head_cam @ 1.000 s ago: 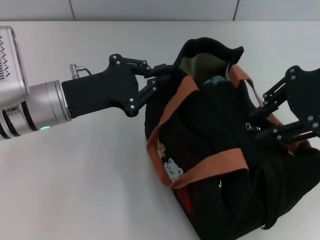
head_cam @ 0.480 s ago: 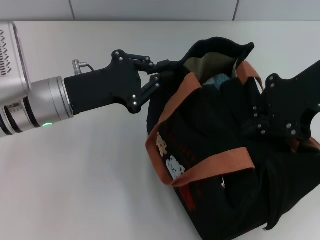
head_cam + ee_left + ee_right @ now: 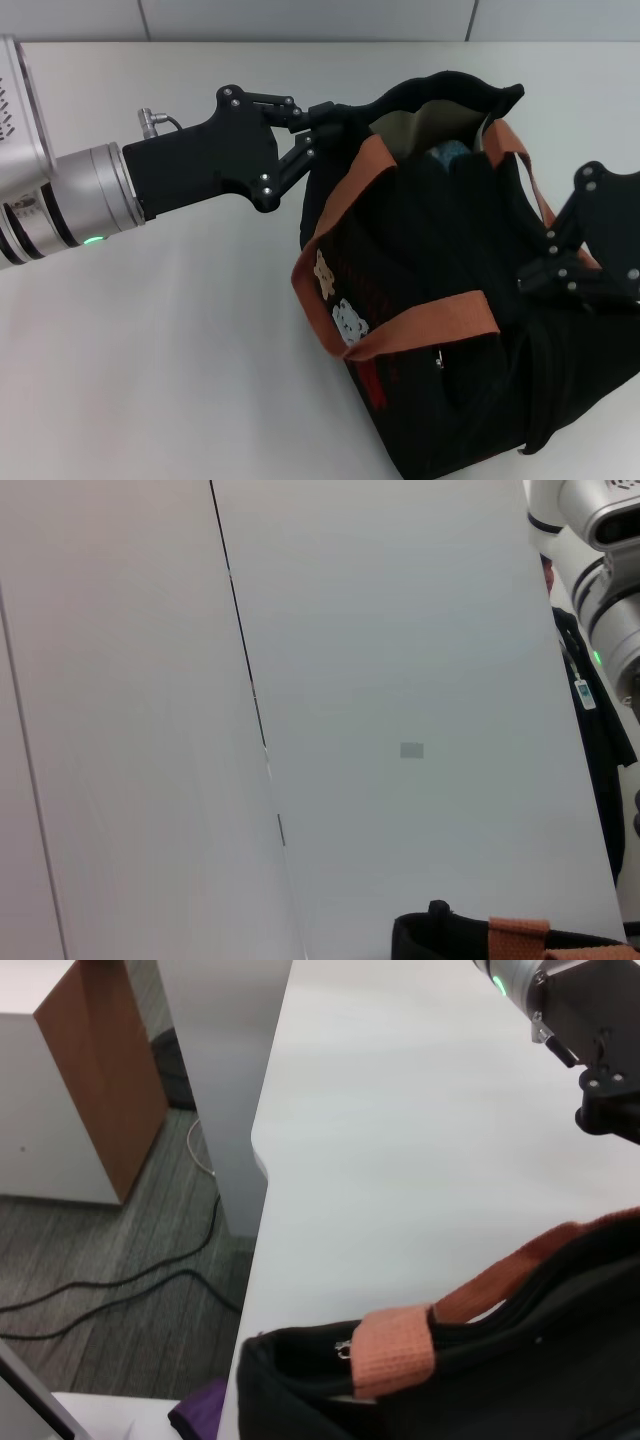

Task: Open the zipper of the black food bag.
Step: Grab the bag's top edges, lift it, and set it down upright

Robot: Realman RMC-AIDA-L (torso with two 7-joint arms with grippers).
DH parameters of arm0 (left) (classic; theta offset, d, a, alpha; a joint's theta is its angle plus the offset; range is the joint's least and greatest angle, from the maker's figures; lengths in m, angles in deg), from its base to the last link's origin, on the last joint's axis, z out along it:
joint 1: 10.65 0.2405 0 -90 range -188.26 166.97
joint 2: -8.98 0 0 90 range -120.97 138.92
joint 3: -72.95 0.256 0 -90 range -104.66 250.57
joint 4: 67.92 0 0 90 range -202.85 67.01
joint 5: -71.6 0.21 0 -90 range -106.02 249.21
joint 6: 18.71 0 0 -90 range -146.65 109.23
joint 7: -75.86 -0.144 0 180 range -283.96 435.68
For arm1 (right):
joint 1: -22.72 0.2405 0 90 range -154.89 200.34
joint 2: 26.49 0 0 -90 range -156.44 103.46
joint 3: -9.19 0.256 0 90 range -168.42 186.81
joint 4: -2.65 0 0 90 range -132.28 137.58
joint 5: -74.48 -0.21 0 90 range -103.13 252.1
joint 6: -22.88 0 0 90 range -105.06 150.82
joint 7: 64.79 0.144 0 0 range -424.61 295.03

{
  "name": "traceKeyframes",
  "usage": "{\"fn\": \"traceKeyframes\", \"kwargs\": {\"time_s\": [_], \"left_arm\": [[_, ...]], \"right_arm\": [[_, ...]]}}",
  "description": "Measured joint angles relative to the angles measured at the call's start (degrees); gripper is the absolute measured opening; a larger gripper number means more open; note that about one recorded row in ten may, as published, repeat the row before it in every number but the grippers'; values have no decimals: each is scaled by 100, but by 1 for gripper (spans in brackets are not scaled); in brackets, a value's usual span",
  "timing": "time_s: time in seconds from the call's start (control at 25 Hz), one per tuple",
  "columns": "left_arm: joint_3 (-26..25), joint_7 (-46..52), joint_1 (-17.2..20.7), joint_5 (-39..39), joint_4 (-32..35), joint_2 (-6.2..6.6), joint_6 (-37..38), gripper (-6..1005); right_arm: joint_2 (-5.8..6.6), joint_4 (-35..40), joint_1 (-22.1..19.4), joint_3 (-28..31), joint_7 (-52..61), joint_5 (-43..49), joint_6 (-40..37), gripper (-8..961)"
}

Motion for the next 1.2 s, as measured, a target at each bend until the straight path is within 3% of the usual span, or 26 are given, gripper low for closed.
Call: {"fn": "traceKeyframes", "kwargs": {"time_s": [0.2,0.28,0.32,0.56,0.64,0.76,0.88,1.08,1.16,1.2], "left_arm": [[2,-2,-17,-59,0,-6,-7,105],[-1,-4,-22,-119,0,-7,-47,103],[-1,-4,-22,-119,0,-7,-47,103],[-1,-6,-25,-257,29,-9,-193,103],[8,-6,-40,-283,35,-9,-258,102],[10,-2,-54,-287,36,-8,-275,102],[-1,-2,-54,-305,36,-8,-275,102],[-7,-3,10,-435,38,-6,-275,102],[-14,-7,69,-510,38,-2,-275,102],[-14,-7,69,-510,38,-2,-275,102]], "right_arm": [[127,-6,-287,17,-8,-494,-19,-2],[288,-197,-379,21,-7,-823,-30,-1],[288,-197,-379,21,-7,-823,-30,0],[565,-680,-433,25,69,-863,-47,7],[569,-767,-400,114,118,-844,-27,10],[628,-1358,-121,890,499,-820,48,13],[642,-1576,-102,1219,519,-840,58,17],[566,-1405,-545,1715,434,-862,65,102],[420,-1114,-1016,1824,332,-925,32,136],[420,-1114,-1016,1824,332,-925,32,153]]}}
